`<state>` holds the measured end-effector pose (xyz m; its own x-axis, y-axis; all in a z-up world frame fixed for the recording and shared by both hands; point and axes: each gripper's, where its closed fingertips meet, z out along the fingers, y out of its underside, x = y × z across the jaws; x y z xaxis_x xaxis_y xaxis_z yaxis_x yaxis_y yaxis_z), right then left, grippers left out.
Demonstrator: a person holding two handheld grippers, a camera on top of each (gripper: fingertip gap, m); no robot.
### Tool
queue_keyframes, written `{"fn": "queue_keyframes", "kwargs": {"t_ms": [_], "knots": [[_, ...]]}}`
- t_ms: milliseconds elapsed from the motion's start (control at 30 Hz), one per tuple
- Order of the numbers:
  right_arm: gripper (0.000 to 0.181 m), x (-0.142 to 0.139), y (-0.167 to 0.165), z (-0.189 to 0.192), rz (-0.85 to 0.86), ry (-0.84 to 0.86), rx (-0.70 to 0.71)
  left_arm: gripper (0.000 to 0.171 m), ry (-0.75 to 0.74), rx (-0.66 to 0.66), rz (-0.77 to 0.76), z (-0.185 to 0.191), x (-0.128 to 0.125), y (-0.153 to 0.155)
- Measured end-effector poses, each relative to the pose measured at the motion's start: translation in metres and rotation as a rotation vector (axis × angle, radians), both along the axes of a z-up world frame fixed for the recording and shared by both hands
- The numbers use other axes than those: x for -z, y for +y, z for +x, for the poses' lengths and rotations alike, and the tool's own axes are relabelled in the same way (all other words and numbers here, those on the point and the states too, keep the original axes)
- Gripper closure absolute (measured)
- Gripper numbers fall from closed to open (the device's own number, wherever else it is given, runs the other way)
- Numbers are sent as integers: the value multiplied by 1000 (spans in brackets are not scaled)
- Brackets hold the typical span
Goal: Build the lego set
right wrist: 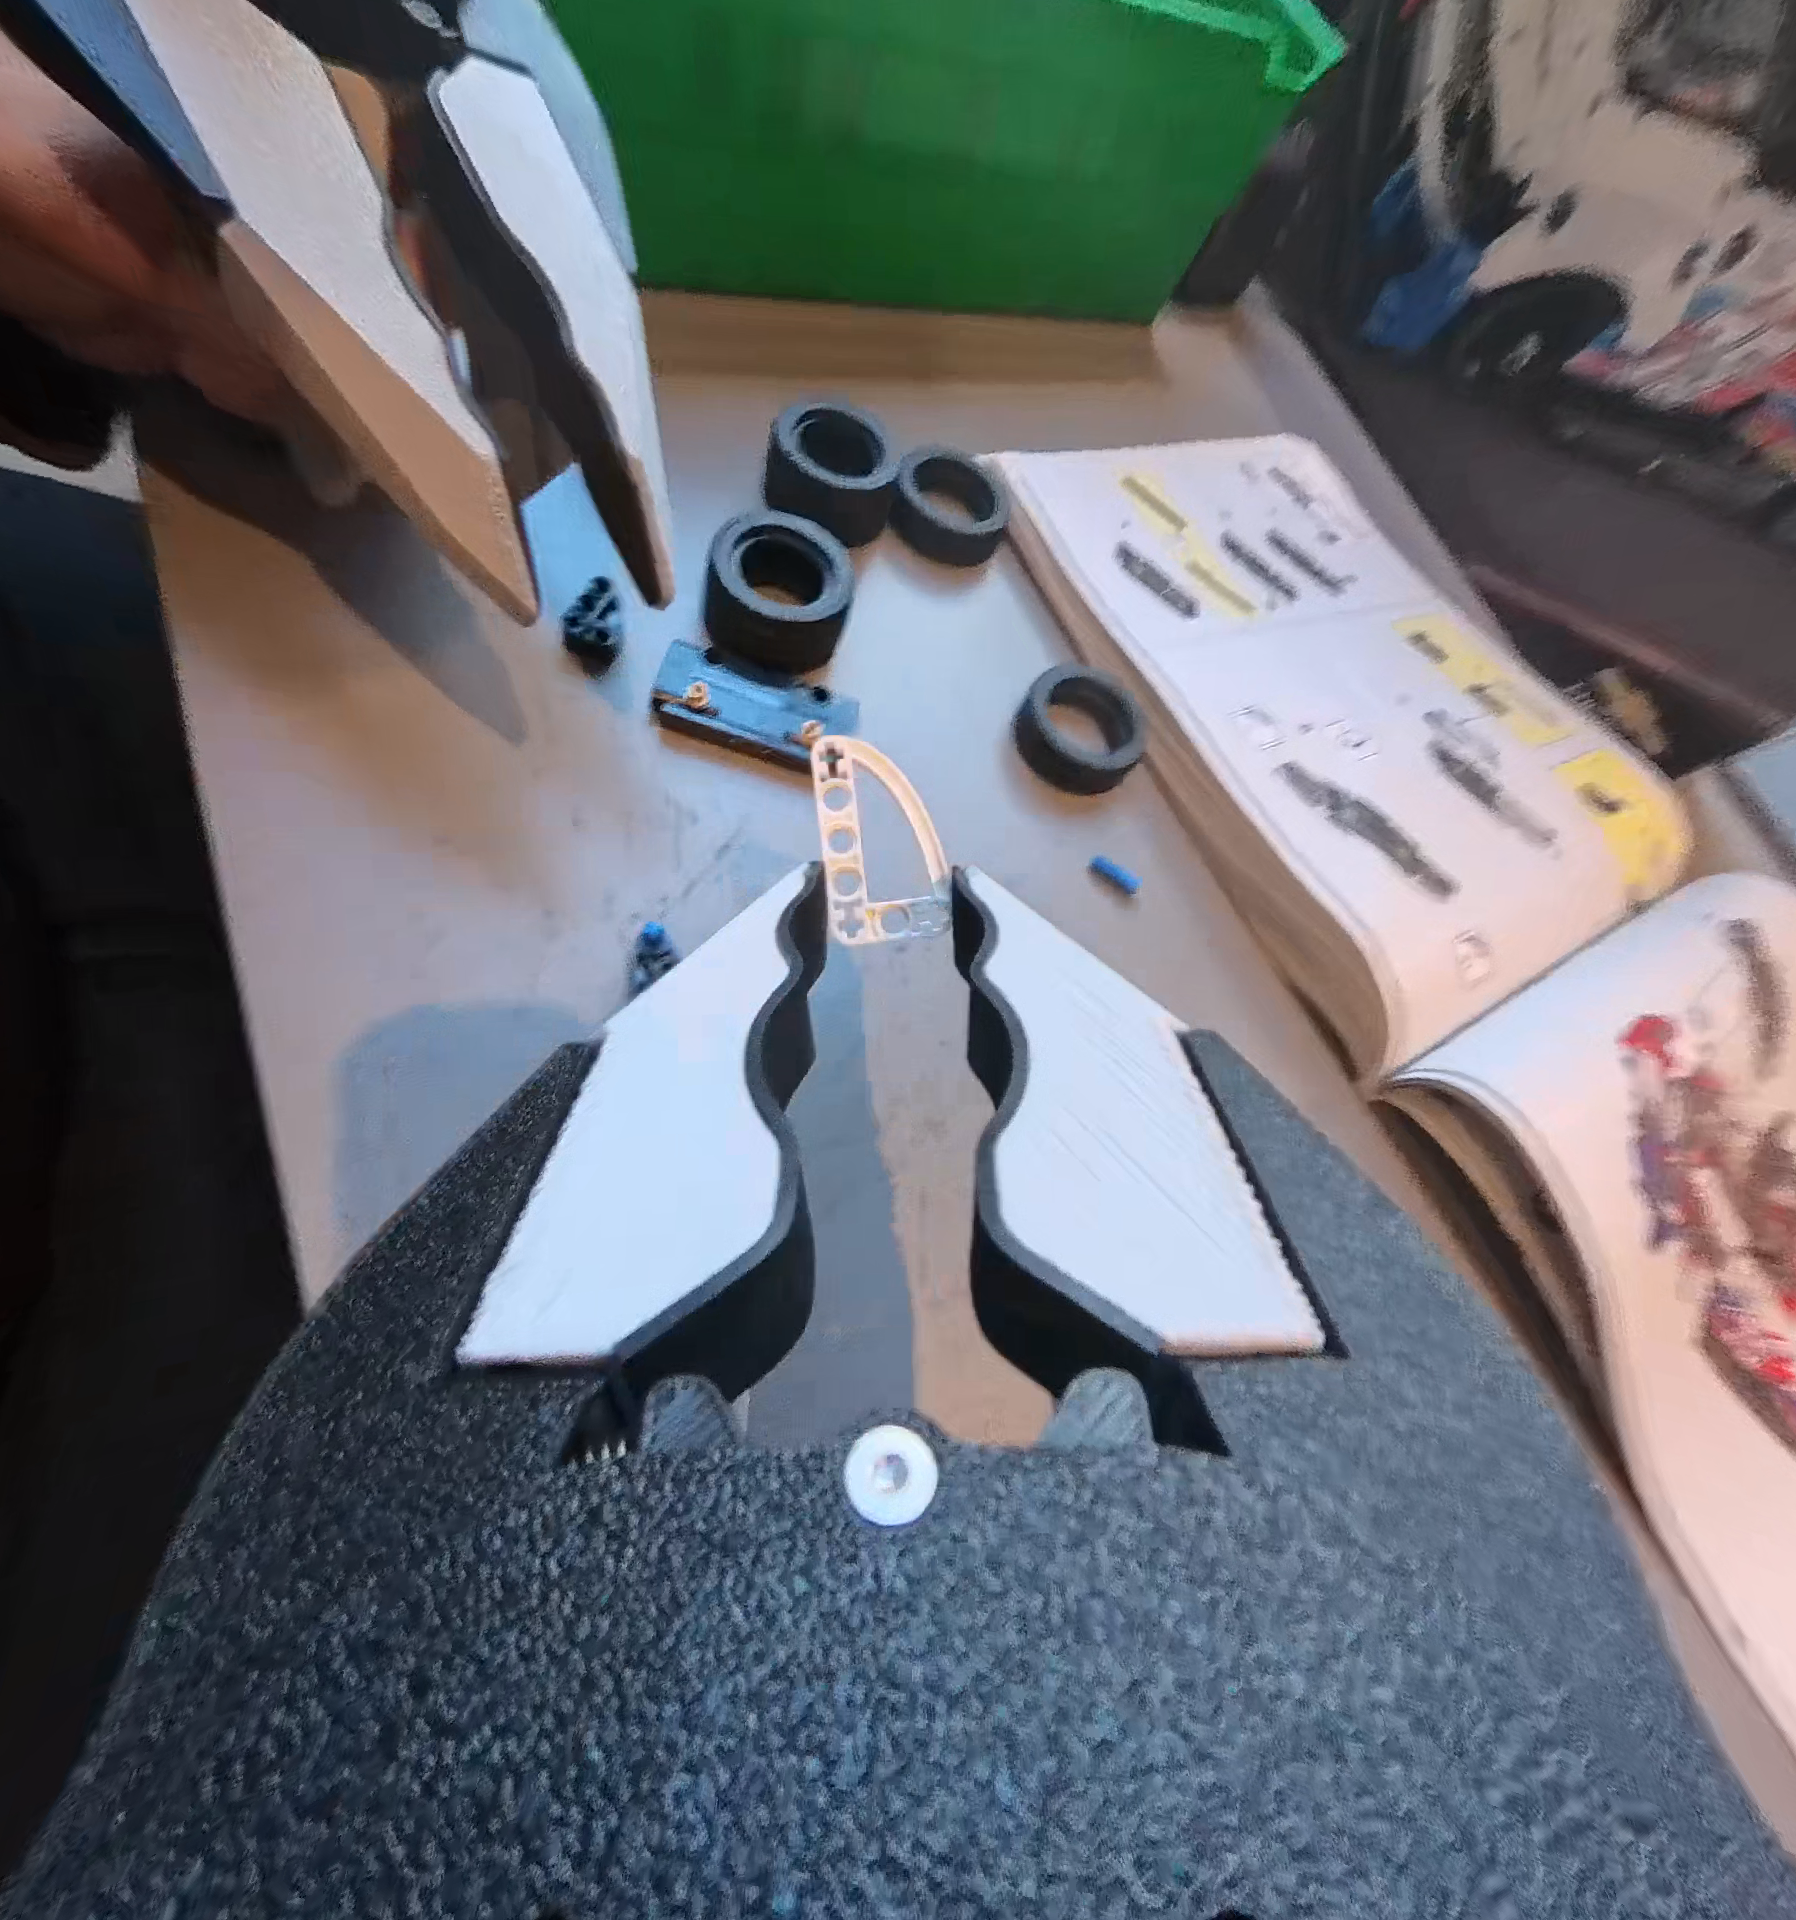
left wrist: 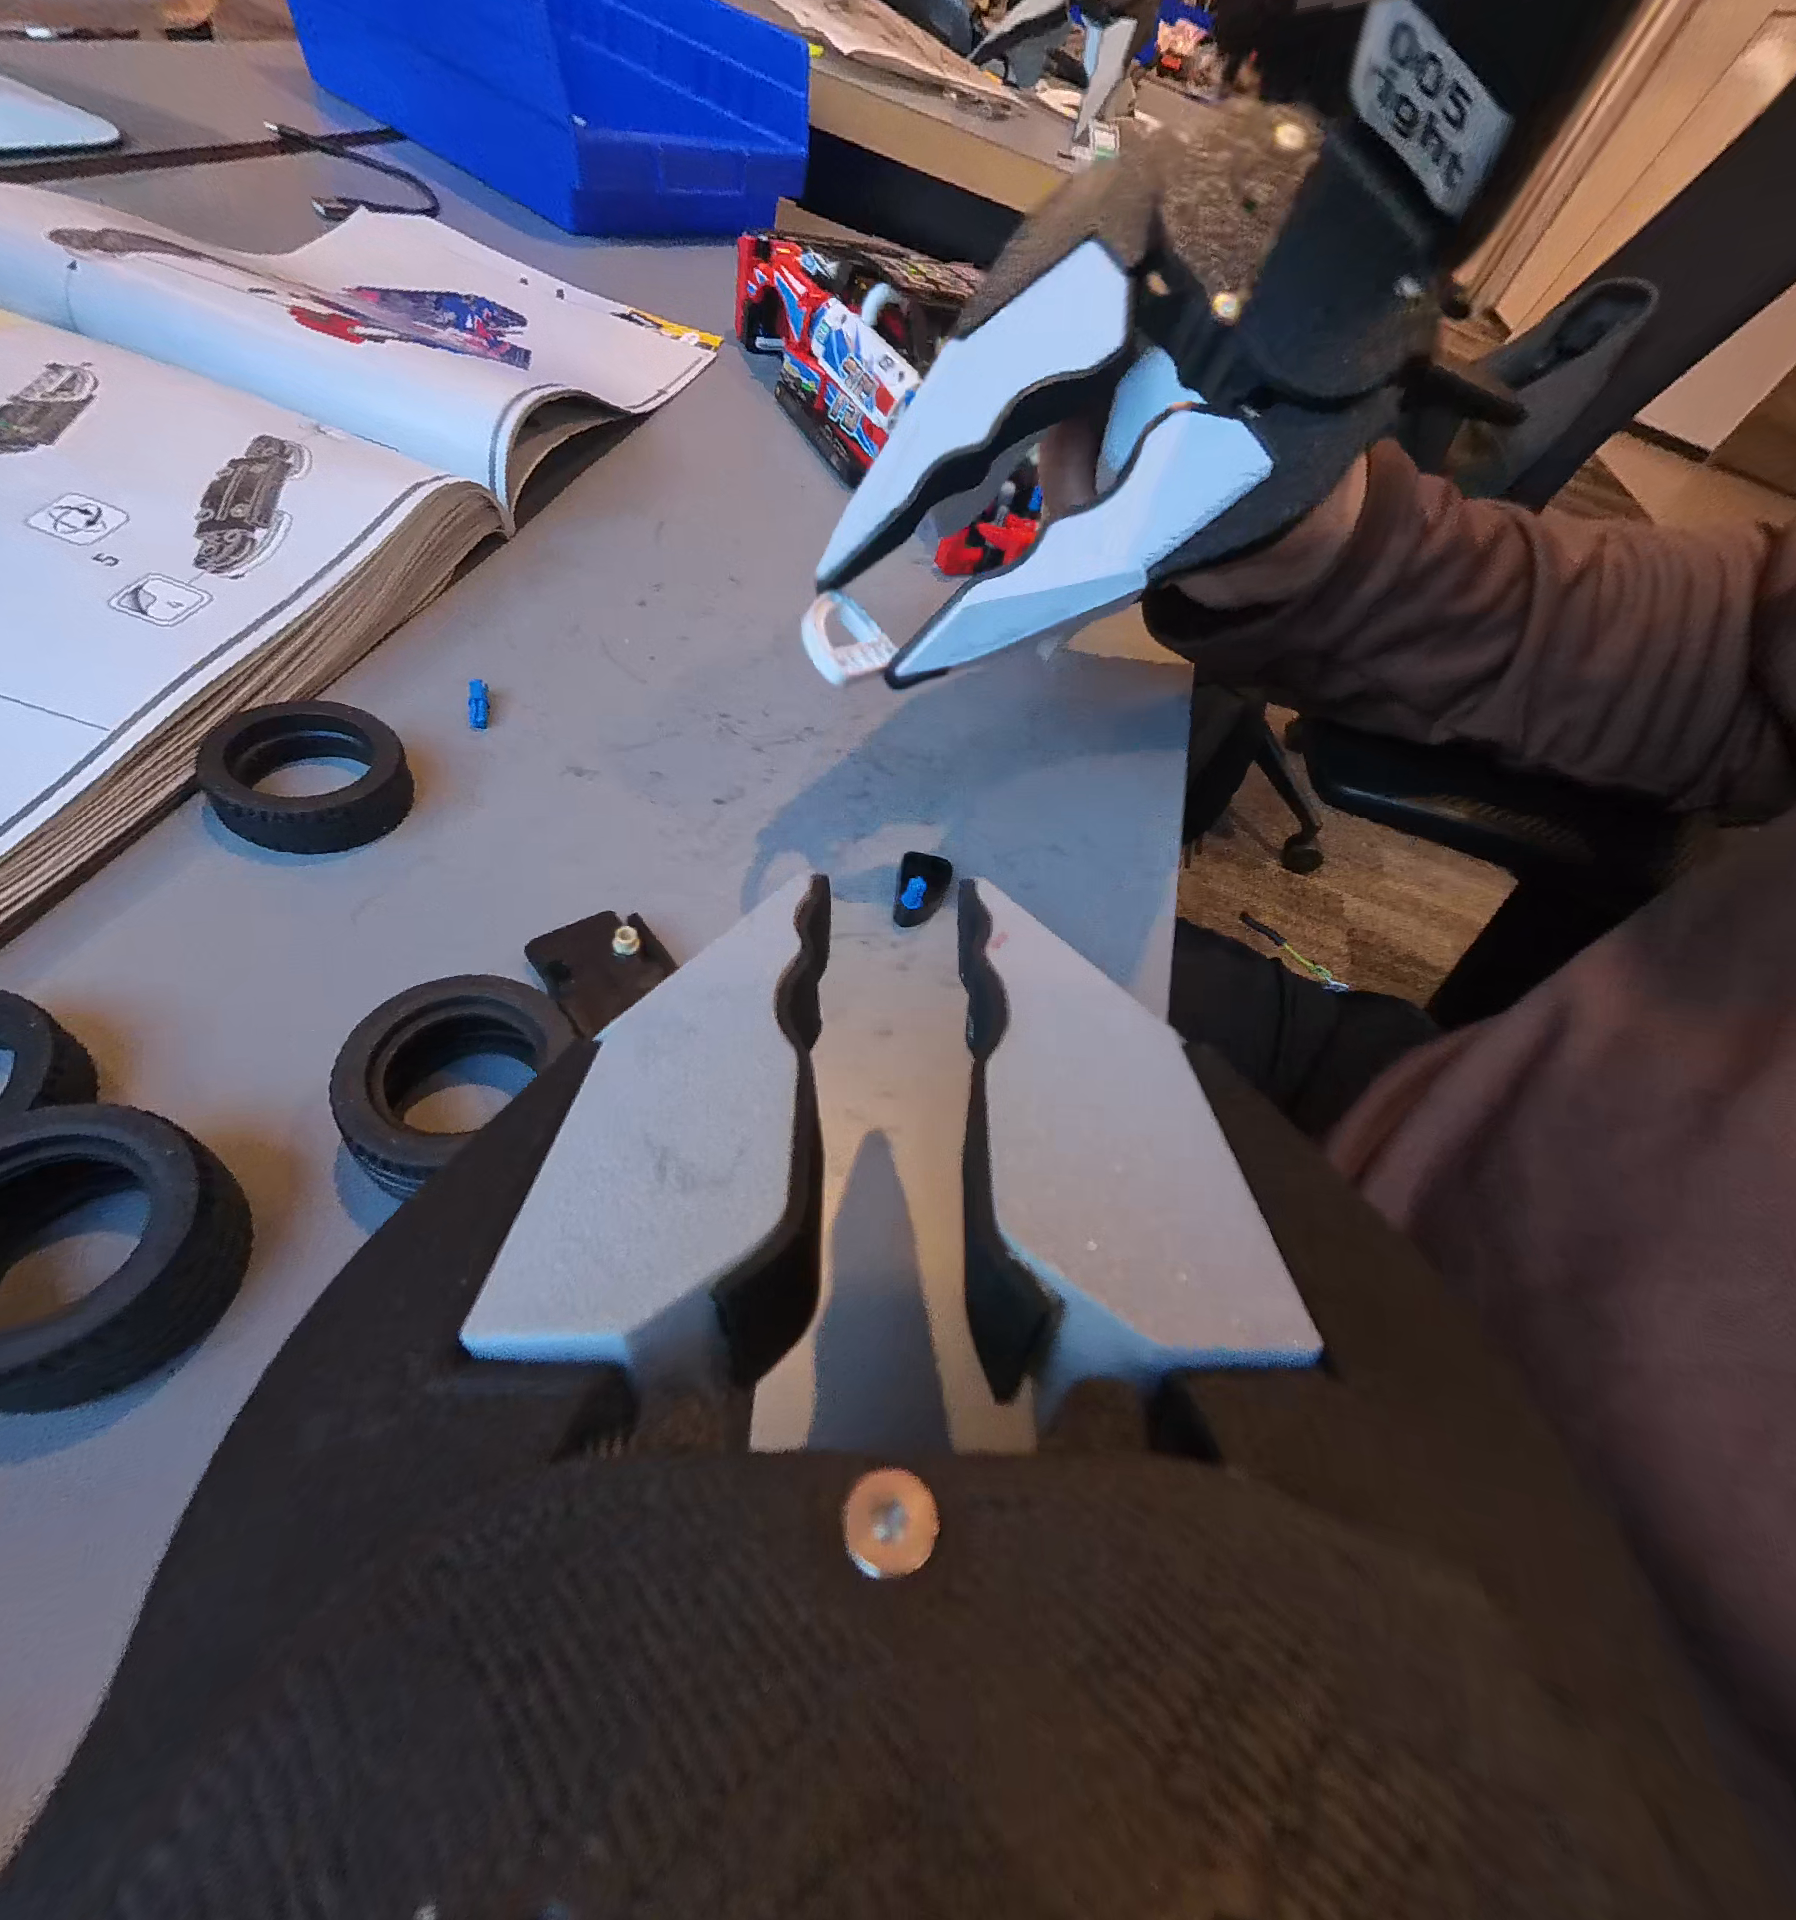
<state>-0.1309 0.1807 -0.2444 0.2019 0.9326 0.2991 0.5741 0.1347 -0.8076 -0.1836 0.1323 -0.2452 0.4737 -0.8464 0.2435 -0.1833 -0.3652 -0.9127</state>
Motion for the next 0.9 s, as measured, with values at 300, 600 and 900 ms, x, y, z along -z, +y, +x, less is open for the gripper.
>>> {"fn": "queue_keyframes", "kwargs": {"t_ms": [300, 600, 900], "knots": [[158, -10, -14, -8, 403, -76, 14, 143, -137, -34, -180, 10, -18, 16], [158, -26, -37, -11, 600, -98, -14, 165, -63, 100, -178, 41, -25, -4], [162, -32, -70, 3, 131, 31, -212, 170, 243, 264, 360, 42, -17, -28]]}}
